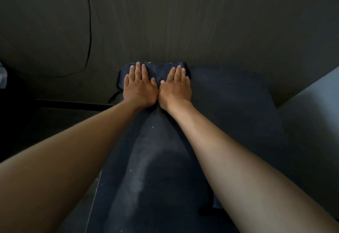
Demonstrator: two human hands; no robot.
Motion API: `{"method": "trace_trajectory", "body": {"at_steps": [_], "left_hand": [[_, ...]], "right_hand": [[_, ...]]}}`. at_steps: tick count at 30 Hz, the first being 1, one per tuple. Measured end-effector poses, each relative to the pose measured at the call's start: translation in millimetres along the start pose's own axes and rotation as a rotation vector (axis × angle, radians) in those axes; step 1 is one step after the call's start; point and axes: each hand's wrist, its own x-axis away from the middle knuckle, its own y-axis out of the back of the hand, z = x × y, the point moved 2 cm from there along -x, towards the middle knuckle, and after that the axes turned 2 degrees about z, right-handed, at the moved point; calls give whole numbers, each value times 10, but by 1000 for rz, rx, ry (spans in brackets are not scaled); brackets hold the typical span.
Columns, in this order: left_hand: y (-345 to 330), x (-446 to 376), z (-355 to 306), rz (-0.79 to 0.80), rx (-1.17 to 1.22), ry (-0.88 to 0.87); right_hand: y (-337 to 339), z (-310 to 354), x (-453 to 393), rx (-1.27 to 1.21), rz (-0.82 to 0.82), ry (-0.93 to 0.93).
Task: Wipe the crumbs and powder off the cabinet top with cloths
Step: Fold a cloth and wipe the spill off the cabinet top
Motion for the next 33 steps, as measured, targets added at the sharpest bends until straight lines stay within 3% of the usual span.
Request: {"method": "trace_trajectory", "body": {"at_steps": [16, 33], "left_hand": [[160, -829, -22, 3, -149, -19], [-85, -704, -1254, 112, -134, -182]], "right_hand": [[187, 88, -692, 138, 35, 93], [446, -1113, -694, 216, 107, -29]]}}
